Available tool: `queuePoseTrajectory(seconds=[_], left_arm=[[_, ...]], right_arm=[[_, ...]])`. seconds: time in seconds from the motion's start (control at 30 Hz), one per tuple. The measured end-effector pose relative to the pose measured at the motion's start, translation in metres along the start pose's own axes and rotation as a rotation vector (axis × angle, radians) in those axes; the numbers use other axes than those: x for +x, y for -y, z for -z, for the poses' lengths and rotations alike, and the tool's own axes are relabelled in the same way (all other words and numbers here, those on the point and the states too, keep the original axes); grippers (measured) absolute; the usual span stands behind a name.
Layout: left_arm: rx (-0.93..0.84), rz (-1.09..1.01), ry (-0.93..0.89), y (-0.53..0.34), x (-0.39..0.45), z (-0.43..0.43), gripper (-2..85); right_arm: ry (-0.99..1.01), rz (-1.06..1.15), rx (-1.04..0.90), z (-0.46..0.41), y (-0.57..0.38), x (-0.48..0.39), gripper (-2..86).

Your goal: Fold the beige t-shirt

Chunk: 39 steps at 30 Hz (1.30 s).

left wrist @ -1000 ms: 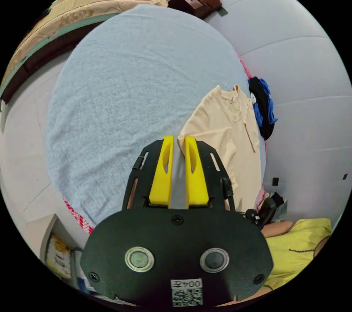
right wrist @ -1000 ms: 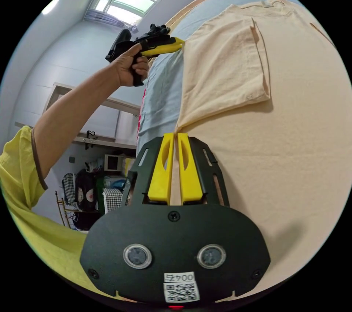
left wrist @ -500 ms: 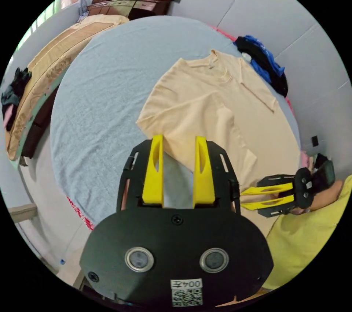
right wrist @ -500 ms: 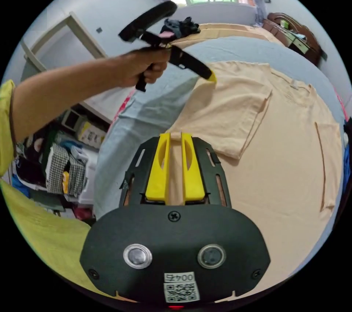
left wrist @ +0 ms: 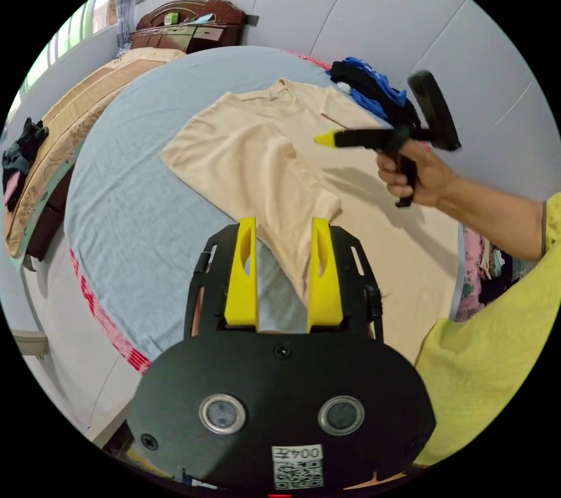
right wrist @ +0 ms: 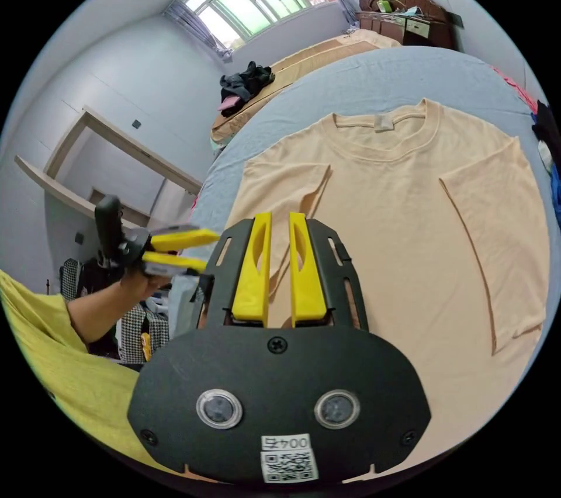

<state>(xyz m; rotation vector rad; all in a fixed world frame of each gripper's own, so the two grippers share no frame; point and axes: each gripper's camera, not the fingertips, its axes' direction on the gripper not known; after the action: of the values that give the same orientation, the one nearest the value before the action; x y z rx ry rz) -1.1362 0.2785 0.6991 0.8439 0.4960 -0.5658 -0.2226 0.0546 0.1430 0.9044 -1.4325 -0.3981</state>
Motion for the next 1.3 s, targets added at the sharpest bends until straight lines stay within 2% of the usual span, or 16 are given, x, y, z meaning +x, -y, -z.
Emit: queuePoseTrajectory(seconds=[0.13,0.27,0.43,0.6,0.7,0.83,1.03,1.3], left_arm=[[0.018,0.057,-0.025,-0.027,0.017,-0.002,12.6],[0.034,0.087,-0.016,-0.039,0.027,0.001,12.4],[0.049,0.108,-0.03,-0.047,0.034,0.003,12.3],[0.064,0.098,-0.055,-0.056,0.041,0.007,12.0],[0.066,0.097,-0.068,-0.058,0.042,0.008,11.6],[0.07,0.111,-0.089,-0.06,0.043,0.009,11.0],[0.076,0.138,-0.091,-0.06,0.054,0.007,10.6],[0.08,0.156,-0.093,-0.053,0.073,-0.002,10.8]], right_arm=[[-0.024,0.021,-0.049,-0.017,0.026,0.005,6.4],[-0.09,-0.056,-0.094,-0.037,0.038,0.016,5.9],[-0.045,-0.039,-0.116,-0.043,0.039,0.018,5.4],[-0.075,-0.038,-0.138,-0.041,0.04,0.028,1.0],[-0.034,-0.096,-0.103,-0.025,0.033,0.039,2.4],[0.044,-0.024,-0.112,-0.012,0.009,0.017,6.6],[-0.003,0.001,-0.135,-0.016,-0.014,-0.016,7.9],[-0.107,0.03,-0.215,-0.037,-0.017,-0.035,0.2]])
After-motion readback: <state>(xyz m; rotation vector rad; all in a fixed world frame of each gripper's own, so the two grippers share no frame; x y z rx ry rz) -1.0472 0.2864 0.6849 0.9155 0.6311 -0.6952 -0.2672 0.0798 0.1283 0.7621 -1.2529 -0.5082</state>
